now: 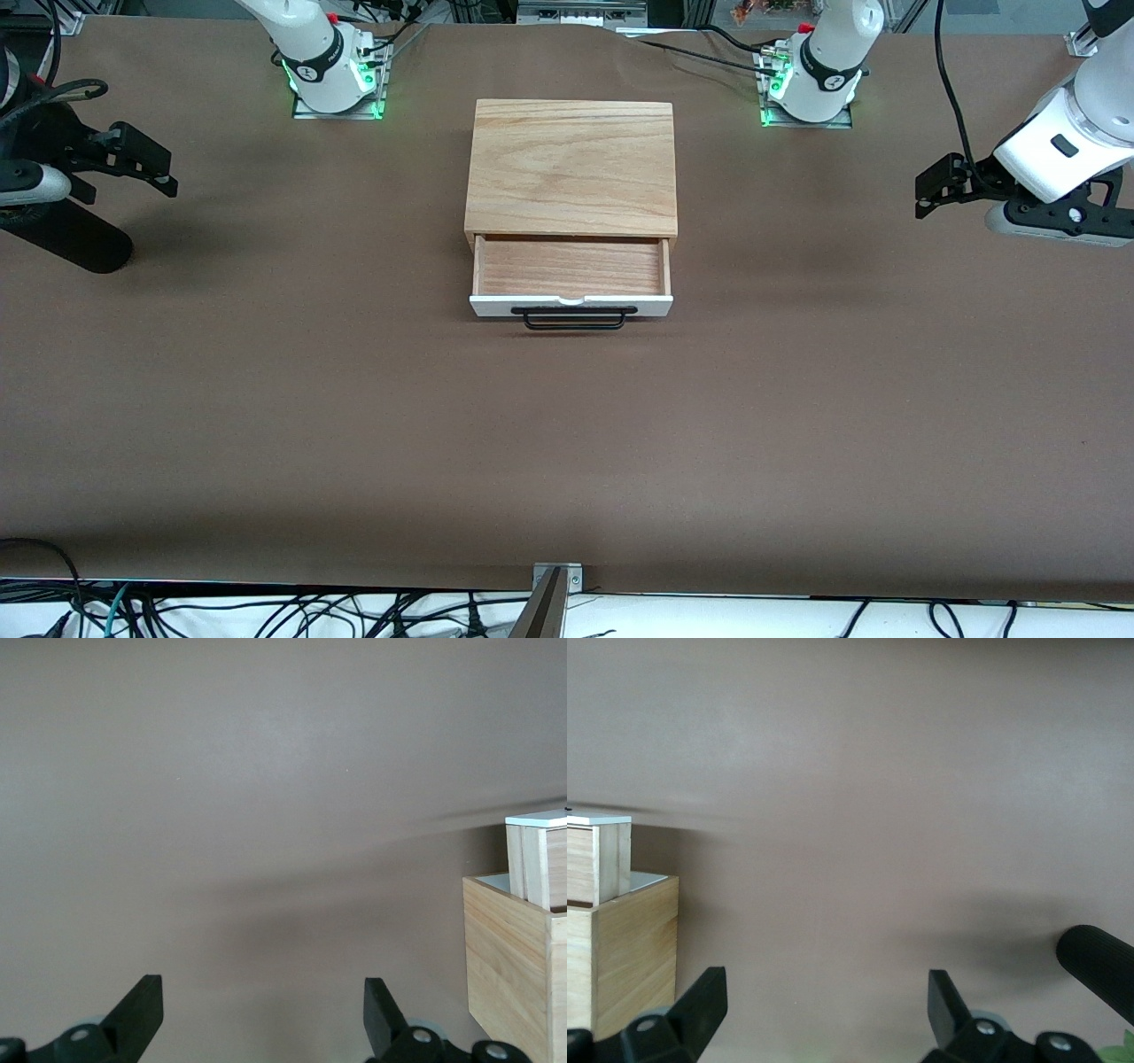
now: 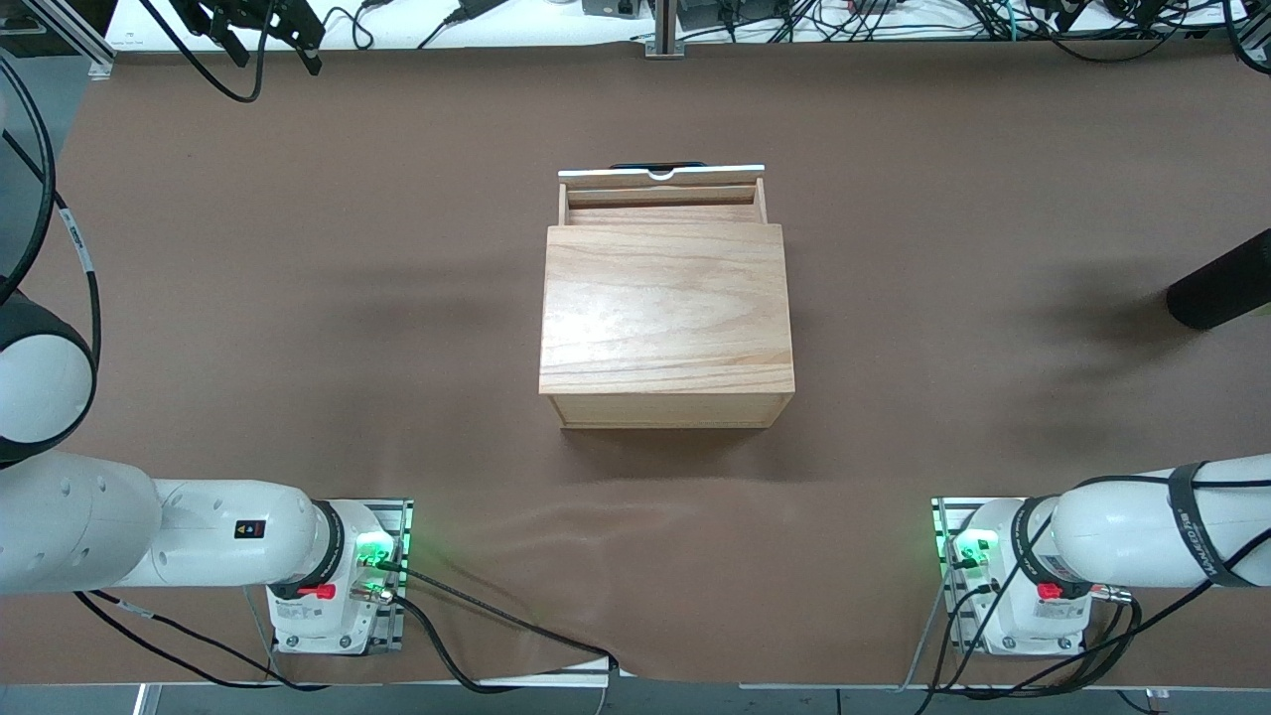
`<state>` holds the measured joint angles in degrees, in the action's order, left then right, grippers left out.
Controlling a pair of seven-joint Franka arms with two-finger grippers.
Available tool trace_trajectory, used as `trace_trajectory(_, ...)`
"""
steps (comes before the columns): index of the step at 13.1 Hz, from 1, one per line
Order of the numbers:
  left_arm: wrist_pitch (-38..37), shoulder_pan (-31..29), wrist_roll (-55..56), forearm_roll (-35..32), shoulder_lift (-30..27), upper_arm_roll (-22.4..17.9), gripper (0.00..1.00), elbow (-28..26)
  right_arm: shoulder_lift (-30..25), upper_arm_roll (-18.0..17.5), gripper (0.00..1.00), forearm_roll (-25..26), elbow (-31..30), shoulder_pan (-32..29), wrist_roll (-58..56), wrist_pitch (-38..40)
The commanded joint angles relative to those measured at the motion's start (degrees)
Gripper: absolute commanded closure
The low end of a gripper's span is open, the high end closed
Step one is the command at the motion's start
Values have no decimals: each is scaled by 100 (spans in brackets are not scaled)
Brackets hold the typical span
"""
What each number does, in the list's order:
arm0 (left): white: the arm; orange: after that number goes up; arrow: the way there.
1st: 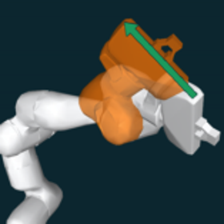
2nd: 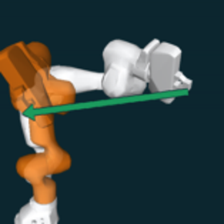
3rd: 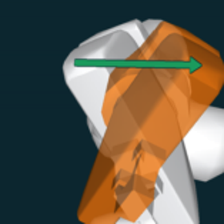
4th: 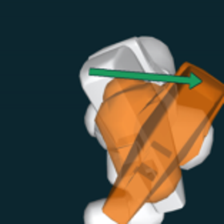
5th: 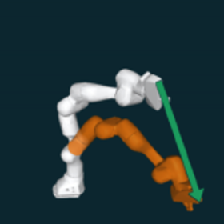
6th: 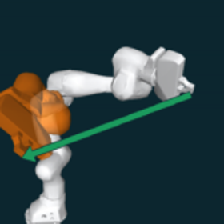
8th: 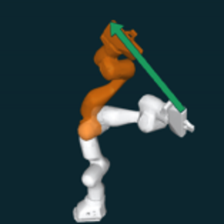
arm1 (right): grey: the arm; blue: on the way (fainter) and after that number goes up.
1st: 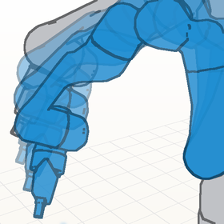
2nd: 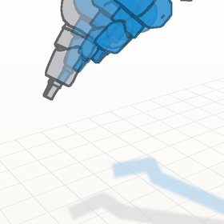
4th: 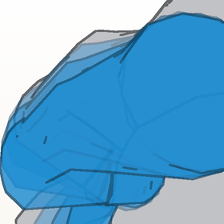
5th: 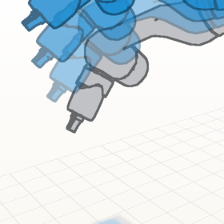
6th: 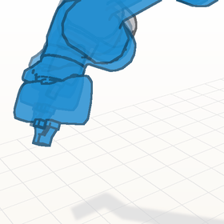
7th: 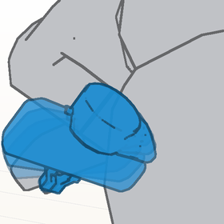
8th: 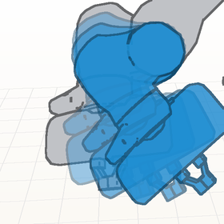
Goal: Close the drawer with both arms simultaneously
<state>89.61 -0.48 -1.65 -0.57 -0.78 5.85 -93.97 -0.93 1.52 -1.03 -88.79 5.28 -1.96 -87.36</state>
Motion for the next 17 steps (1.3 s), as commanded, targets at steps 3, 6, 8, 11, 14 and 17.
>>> trace_trajectory(3,-120,-49,-46,127,43,30,0,125,-65,-90,0,-3,55,17,126,-9)
trace_trajectory(6,-120,-49,-54,127,43,30,0,125,-65,-99,0,-3,55,17,126,-9)
trace_trajectory(8,-120,-49,-55,127,43,30,0,125,-65,-90,0,-11,47,17,126,17)
trace_trajectory(11,-120,-49,-55,127,43,30,0,125,-56,-81,0,-12,46,9,117,26)
trace_trajectory(14,-120,-40,-55,127,34,30,0,125,-48,-81,0,15,46,9,126,17)
trace_trajectory(17,-120,-49,-55,136,43,30,0,125,-48,-72,0,15,46,0,117,35)
